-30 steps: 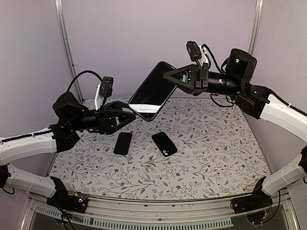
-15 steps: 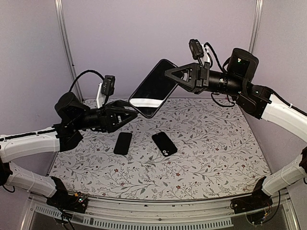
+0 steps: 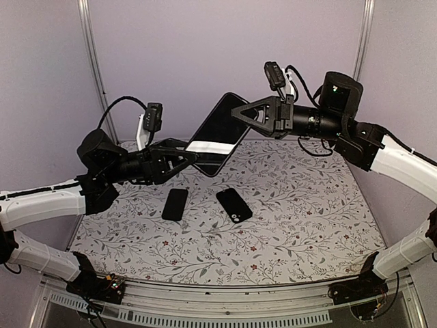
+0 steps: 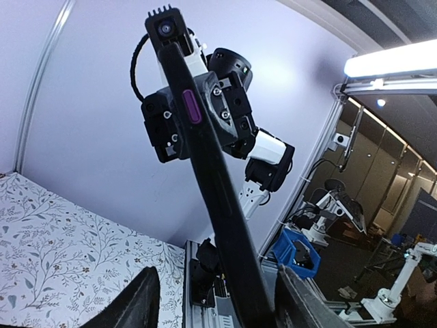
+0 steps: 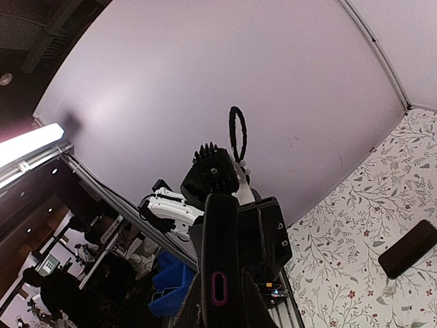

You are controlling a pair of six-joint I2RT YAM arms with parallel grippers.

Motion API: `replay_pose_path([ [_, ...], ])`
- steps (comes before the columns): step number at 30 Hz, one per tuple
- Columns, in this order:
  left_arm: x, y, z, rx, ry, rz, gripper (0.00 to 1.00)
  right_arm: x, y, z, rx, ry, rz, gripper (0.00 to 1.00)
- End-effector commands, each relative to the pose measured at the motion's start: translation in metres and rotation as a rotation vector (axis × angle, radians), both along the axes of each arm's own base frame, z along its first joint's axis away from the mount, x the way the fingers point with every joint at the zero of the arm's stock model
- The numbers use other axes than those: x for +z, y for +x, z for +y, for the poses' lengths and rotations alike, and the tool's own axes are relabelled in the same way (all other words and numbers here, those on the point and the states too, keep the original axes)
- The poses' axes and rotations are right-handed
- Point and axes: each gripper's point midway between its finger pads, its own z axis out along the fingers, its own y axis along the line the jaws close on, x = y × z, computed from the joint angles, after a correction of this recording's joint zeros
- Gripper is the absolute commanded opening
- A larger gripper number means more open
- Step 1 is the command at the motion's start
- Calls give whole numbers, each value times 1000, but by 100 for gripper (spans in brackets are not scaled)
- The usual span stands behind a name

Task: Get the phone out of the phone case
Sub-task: Remove the phone from the bottom left corner of the phone case.

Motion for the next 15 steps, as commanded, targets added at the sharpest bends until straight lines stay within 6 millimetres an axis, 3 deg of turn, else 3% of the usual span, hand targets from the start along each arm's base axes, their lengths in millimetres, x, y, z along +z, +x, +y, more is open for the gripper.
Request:
replay_pose_path([
  [1,10,-5,-2,-10,-28,-40,55,20,-7,-4,7,62,-48,0],
  [7,19,-39,8,-117,-70,-177,53,24,-7,-5,12,72,-18,0],
  [15,25,-51,11,-120,-39,-316,50,23,-14,2,103,107,73,0],
])
